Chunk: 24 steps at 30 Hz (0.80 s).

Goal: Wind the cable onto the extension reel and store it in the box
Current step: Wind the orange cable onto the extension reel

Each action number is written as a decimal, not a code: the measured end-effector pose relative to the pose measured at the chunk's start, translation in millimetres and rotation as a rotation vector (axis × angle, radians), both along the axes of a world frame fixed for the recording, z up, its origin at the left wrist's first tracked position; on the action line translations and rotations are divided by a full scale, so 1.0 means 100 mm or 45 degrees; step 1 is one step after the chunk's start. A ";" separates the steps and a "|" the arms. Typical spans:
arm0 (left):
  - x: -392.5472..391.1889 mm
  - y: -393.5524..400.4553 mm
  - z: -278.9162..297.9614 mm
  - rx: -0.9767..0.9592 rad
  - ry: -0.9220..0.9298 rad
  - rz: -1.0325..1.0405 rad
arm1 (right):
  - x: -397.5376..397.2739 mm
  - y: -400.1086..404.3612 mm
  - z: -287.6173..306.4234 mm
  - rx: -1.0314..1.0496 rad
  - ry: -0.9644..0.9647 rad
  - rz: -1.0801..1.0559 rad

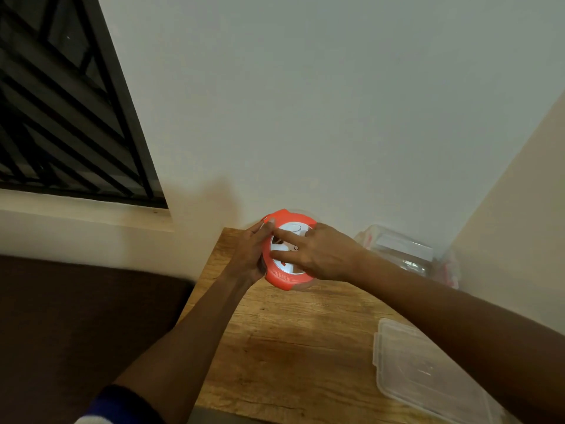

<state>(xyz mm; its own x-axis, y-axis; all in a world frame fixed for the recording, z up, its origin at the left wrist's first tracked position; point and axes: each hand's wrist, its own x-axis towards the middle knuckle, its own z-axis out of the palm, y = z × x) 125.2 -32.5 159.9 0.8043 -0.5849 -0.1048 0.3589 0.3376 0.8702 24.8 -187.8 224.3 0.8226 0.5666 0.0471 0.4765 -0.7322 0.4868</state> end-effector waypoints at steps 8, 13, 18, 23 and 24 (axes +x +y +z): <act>-0.01 0.05 0.00 0.028 -0.008 -0.007 | -0.03 0.06 -0.08 -0.082 -0.004 -0.073; -0.03 0.05 0.00 0.026 0.008 -0.008 | -0.03 0.08 -0.07 -0.136 0.031 -0.105; -0.03 0.04 -0.03 0.061 0.018 -0.011 | -0.01 0.08 -0.06 -0.121 0.008 -0.095; -0.05 0.00 -0.02 0.017 0.009 0.047 | -0.02 0.17 -0.19 0.172 -0.129 -0.323; -0.08 -0.04 -0.01 -0.024 0.023 0.089 | -0.02 0.20 -0.22 0.363 -0.203 -0.430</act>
<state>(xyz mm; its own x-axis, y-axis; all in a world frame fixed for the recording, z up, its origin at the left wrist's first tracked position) 116.9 -36.7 159.0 0.8413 -0.5293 -0.1093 0.3498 0.3790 0.8568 22.5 -167.6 202.5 0.9287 0.2148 0.3024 0.1244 -0.9484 0.2916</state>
